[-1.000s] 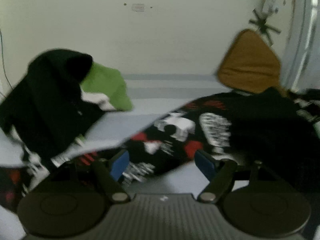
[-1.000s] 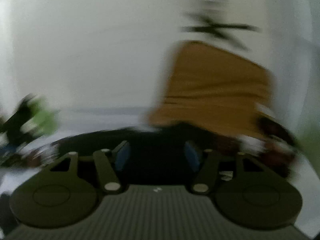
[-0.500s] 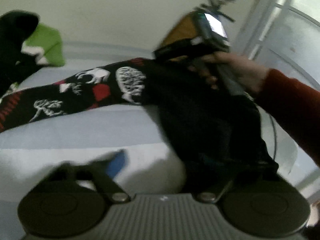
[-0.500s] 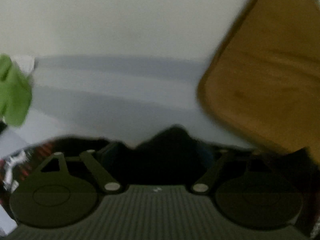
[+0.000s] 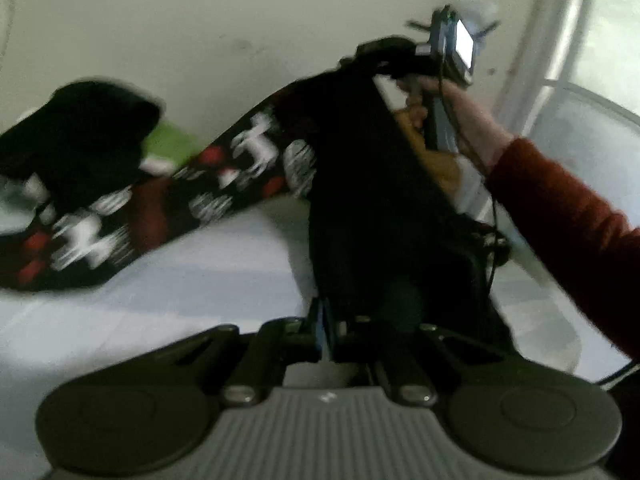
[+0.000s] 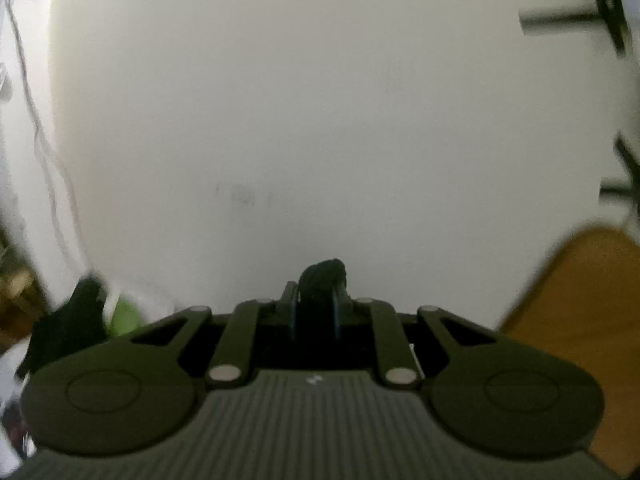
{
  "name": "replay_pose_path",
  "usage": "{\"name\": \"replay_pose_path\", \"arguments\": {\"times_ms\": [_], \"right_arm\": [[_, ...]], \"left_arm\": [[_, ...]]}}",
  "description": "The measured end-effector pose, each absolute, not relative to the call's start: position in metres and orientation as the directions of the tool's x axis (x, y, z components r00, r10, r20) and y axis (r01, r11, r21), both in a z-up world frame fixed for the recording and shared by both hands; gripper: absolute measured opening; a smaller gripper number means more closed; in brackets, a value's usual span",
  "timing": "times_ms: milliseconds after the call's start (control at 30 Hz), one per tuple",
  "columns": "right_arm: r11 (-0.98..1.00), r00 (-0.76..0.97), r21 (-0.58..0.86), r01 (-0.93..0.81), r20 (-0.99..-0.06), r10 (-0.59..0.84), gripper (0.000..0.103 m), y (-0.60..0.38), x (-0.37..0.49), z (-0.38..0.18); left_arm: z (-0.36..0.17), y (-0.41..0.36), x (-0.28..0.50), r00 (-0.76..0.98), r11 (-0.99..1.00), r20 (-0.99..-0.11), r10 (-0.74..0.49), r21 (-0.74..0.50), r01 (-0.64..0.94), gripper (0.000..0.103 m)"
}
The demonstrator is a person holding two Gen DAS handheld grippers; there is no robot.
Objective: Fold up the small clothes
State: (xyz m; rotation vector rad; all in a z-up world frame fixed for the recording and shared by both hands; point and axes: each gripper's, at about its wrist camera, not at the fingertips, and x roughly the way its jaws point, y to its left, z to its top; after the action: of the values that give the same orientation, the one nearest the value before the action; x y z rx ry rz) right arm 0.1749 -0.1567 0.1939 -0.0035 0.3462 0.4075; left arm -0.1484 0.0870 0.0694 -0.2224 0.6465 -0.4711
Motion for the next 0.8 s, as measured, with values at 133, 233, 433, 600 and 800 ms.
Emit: {"name": "replay_pose_path", "arguments": {"times_ms": [133, 233, 433, 600, 800], "right_arm": [[0.958, 0.882, -0.046, -0.284, -0.405, 0.242, 0.066, -0.129, 0.212, 0.158], [0.954, 0.845, -0.074, -0.291, -0.488, 0.22, 0.064, -0.135, 0.201, 0.129], [0.897, 0.767, 0.054, -0.439, -0.498, 0.406, 0.067, -0.211, 0.092, 0.125], [0.871, 0.732, 0.082, -0.485, -0.507, 0.455, 0.072, -0.273, -0.005, 0.111], [0.929, 0.77, 0.058, -0.366, -0.542, 0.338, 0.075, -0.287, -0.076, 0.079]], "left_arm": [[0.054, 0.096, -0.146, 0.688, 0.912, -0.604, -0.403, -0.33, 0.245, 0.02], [0.056, 0.122, -0.135, 0.702, 0.902, -0.594, -0.393, -0.398, 0.168, 0.052], [0.052, 0.148, -0.068, 0.682, 0.847, -0.599, -0.419, -0.529, 0.056, 0.081], [0.03, 0.167, -0.019, 0.687, 0.785, -0.592, -0.421, -0.617, -0.051, 0.08], [0.033, 0.151, -0.021, 0.657, 0.777, -0.575, -0.487, -0.629, 0.025, 0.075]]}}
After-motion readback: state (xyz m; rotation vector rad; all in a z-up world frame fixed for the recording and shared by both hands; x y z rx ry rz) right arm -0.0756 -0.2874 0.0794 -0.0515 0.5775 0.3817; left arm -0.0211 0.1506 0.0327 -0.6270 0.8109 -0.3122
